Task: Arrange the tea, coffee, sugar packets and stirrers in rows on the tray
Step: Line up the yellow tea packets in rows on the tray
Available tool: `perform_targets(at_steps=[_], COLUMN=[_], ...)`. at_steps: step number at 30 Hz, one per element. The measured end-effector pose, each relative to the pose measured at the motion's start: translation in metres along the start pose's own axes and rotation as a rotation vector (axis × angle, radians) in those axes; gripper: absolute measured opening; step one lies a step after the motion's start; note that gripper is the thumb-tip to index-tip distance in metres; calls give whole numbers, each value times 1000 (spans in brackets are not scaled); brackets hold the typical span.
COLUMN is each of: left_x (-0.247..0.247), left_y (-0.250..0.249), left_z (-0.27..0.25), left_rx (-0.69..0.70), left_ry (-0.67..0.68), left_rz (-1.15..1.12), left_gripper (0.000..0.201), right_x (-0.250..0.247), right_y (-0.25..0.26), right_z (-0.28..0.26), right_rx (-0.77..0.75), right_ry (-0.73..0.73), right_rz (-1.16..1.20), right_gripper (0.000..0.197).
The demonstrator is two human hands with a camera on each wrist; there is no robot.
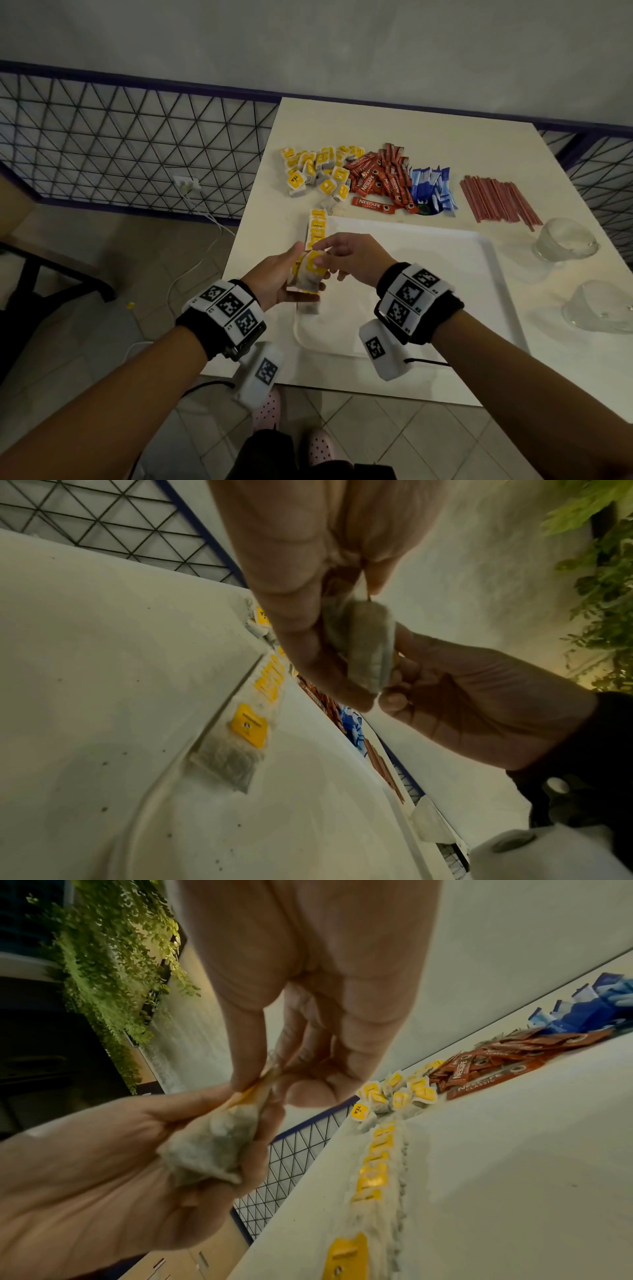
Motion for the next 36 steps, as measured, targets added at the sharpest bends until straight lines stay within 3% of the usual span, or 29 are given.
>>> perform_targets(at_steps=[6,10,16,19,21,24,29,32,36], left_x=[-16,-22,-35,-37,-36,-34,-31,-38,-49], left_y=[10,13,20,26,34,42,49,45,37], left_z=[0,-2,3,5,6,7,10,13,15], left_rx=[-9,50,81,83,75,91,98,118,143], left_ry=[-82,-114,-214,-207,-180,-157,-132,-179,-246], left_rz=[-37,149,304,430,522,650,888,913,895], left_gripper=[27,8,10,5,6,7,27,25,14], right_x=[-6,-5,5,9,14,22,32,38,39], right_y=[-14,-17,-30,-43,-52,-65,-78,-81,-82], right_z=[3,4,-1,-4,-7,-10,-11,-9,-2], right_rx=[30,23,95,130,157,195,229,235,233], right_ry=[-61,-66,-29,-1,26,64,91,115,104], right_rz=[62,81,65,-13,-57,-141,-235,-327,-342], right_gripper=[17,17,19,19,8,16,16,6,14])
Point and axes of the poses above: each hand's wrist, its own z-axis towards the middle knuckle, its own x-axis out of the palm, y = z × x, the point moved 10 cm from there along z, towards the middle knuckle, and after that the axes turned 7 degrees about -y, right-handed, at the moved point
